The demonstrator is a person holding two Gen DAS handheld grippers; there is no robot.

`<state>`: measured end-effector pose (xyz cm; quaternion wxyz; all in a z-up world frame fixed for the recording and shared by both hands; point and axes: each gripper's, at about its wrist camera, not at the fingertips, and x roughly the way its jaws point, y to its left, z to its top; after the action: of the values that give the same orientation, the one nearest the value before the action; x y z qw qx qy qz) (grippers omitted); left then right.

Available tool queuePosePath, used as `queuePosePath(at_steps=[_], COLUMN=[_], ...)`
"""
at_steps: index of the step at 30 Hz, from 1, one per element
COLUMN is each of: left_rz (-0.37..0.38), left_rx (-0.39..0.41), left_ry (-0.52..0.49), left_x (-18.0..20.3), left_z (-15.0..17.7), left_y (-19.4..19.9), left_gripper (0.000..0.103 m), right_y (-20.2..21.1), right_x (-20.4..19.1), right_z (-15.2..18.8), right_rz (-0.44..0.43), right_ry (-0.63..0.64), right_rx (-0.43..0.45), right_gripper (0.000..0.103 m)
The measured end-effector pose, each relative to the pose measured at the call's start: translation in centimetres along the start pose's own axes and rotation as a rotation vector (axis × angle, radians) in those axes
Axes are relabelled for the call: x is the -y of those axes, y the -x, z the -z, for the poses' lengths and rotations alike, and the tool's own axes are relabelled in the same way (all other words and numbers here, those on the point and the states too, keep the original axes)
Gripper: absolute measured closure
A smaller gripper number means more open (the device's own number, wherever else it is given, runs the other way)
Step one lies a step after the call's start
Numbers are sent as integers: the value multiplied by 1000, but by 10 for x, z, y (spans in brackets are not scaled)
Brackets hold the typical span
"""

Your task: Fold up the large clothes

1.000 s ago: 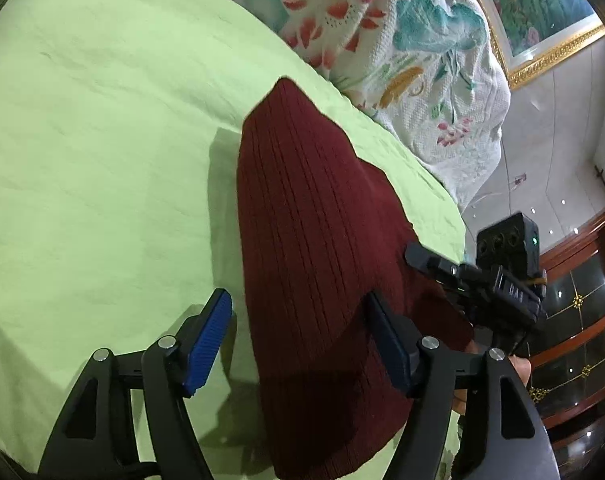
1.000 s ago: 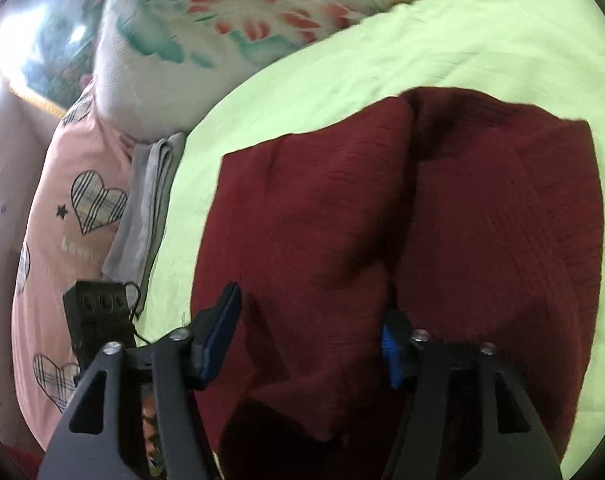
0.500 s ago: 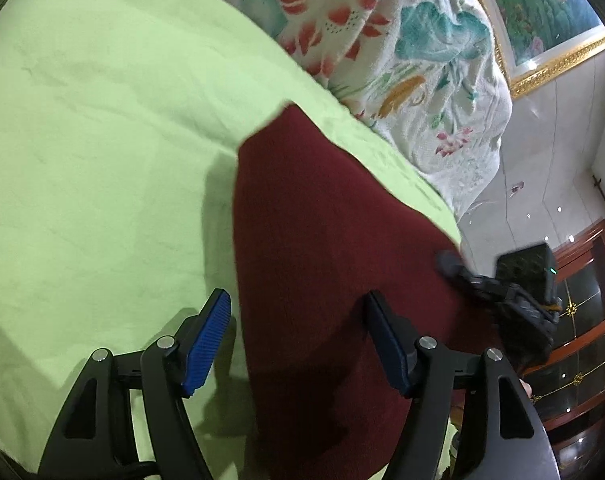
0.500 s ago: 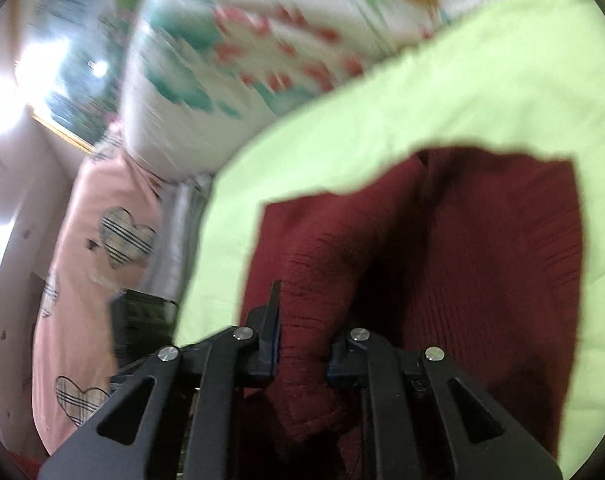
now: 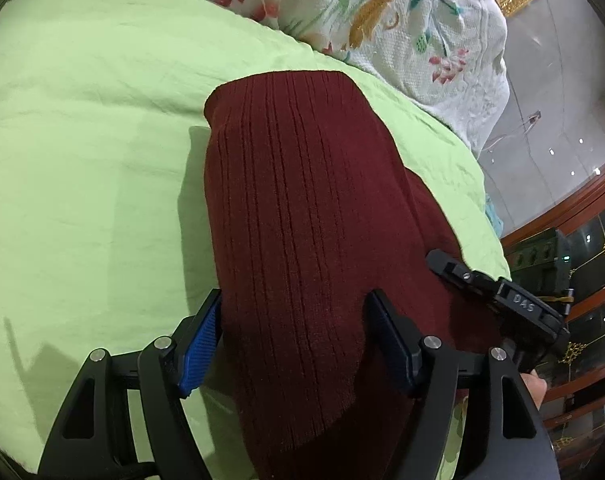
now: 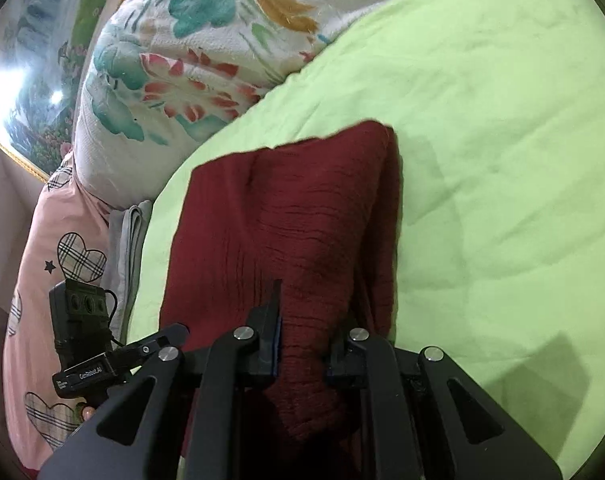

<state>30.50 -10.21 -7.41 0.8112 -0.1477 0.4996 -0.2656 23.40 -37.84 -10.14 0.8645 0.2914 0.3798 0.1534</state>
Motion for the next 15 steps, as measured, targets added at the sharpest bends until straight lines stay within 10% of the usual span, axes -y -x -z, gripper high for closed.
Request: queuePosePath(at_steps=[11, 15], left_rz=[-38, 43], left_rx=[-34, -61], left_ry=[10, 77], left_x=[1, -16], left_z=[-2, -1], left_y=[-16, -21], left_gripper=[20, 20], right_y=[-11, 8], right_x=[-29, -14], right_z=[-6, -6], right_rz=[211, 140], right_ry=[185, 101], right_rx=[13, 61], right_gripper=[85, 57])
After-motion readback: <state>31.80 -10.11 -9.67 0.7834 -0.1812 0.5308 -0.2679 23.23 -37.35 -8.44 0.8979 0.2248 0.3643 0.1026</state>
